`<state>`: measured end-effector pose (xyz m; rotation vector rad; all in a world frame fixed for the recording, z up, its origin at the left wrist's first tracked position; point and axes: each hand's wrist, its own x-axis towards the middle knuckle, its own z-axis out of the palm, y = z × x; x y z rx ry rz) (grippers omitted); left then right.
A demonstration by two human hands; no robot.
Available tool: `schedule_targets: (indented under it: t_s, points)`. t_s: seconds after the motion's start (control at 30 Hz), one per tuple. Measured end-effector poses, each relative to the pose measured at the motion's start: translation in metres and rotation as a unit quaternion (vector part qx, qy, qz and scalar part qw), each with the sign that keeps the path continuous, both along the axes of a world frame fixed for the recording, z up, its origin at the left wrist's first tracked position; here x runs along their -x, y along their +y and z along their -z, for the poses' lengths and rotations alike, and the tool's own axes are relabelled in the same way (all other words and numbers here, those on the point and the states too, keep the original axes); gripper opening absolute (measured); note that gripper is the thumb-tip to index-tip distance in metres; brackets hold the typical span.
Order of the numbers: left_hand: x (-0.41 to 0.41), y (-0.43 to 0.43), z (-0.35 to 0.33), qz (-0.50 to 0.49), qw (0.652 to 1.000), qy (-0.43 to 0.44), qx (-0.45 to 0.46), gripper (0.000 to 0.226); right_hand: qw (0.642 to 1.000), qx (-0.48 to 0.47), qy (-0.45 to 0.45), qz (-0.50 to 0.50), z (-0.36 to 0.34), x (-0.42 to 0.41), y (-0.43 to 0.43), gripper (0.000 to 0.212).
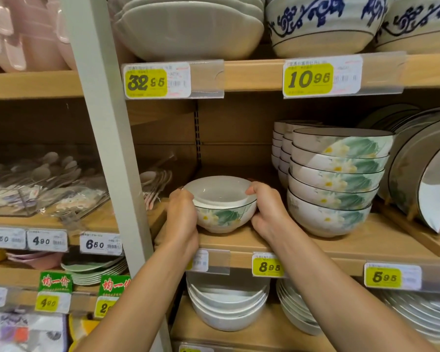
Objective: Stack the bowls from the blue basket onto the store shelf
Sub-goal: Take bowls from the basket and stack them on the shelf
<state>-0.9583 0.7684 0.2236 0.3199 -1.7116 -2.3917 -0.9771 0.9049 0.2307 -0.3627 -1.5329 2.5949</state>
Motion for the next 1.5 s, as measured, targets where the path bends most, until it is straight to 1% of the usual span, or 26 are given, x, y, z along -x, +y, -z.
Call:
schedule_targets:
  t_s: [0.07,0.13,0.2,0.23,0.3,0.47,0.57,0.63,0.7,0.77,0.83,0.9,1.0,1.1,1.17,1.23,1.33,1.4,1.5]
  points:
    - [0.002,-0.001,0.001,0.004,1.0,0.006,0.001,0.038,1.0,-0.023,0.012,0.017,0.003,-0.003,0.002,0.038]
    - [0.001,-0.005,0.005,0.009,1.0,0.009,0.004,0.04,0.996,-0.082,0.033,0.022,0.013,-0.011,0.004,0.046]
    - [-0.002,-0.009,0.012,0.008,1.0,0.016,0.005,0.043,0.991,-0.124,0.053,0.005,0.022,-0.021,0.001,0.057]
    - [-0.004,-0.009,0.015,0.009,1.0,0.018,0.008,0.044,0.989,-0.131,0.062,0.001,0.024,-0.024,-0.001,0.057]
    - [-0.004,-0.008,0.016,0.004,1.0,0.021,0.009,0.043,0.989,-0.132,0.073,0.005,0.023,-0.021,-0.004,0.05]
    - [0.027,0.0,0.001,0.002,1.0,0.002,-0.029,0.041,0.986,-0.162,0.022,0.041,0.011,0.008,-0.009,0.034]
    - [0.048,0.006,-0.005,-0.001,0.999,-0.026,-0.043,0.044,0.987,-0.148,-0.018,0.064,0.009,0.036,-0.011,0.039]
    - [0.061,0.01,-0.008,-0.005,0.999,-0.036,-0.041,0.036,0.985,-0.15,-0.035,0.08,0.008,0.054,-0.01,0.045]
    - [0.075,0.014,-0.011,-0.002,0.999,-0.041,-0.019,0.031,0.974,-0.199,-0.035,0.105,0.006,0.072,-0.01,0.048]
    - [0.088,0.017,-0.015,0.015,0.998,-0.044,0.038,0.04,0.962,-0.244,-0.04,0.117,0.003,0.087,-0.011,0.05]
    - [0.102,0.021,-0.018,0.004,0.997,-0.054,0.053,0.048,0.956,-0.259,-0.056,0.124,0.001,0.103,-0.011,0.051]
    - [0.117,0.026,-0.019,-0.015,0.997,-0.069,0.035,0.052,0.959,-0.237,-0.061,0.143,0.001,0.115,-0.011,0.052]
    - [0.131,0.036,-0.023,-0.032,0.998,-0.061,0.006,0.049,0.971,-0.159,-0.037,0.176,0.002,0.13,-0.011,0.053]
    - [0.145,0.041,-0.027,-0.032,0.997,-0.059,0.046,0.047,0.972,-0.131,-0.027,0.192,0.003,0.149,-0.008,0.052]
    - [0.157,0.046,-0.029,-0.035,0.997,-0.062,0.038,0.044,0.976,-0.109,-0.031,0.186,0.002,0.161,-0.008,0.048]
    - [0.167,0.049,-0.027,-0.017,0.997,-0.062,0.04,0.041,0.979,-0.088,-0.042,0.179,0.001,0.171,-0.008,0.046]
    - [0.177,0.052,-0.024,0.01,0.998,-0.039,0.048,0.04,0.979,-0.087,-0.05,0.175,-0.001,0.183,-0.005,0.045]
    - [0.184,0.055,-0.023,-0.003,0.998,-0.035,0.049,0.041,0.978,-0.088,-0.046,0.182,-0.002,0.192,-0.003,0.045]
    - [0.193,0.058,-0.022,-0.017,0.999,-0.044,0.024,0.04,0.976,-0.091,-0.037,0.193,-0.001,0.206,-0.003,0.045]
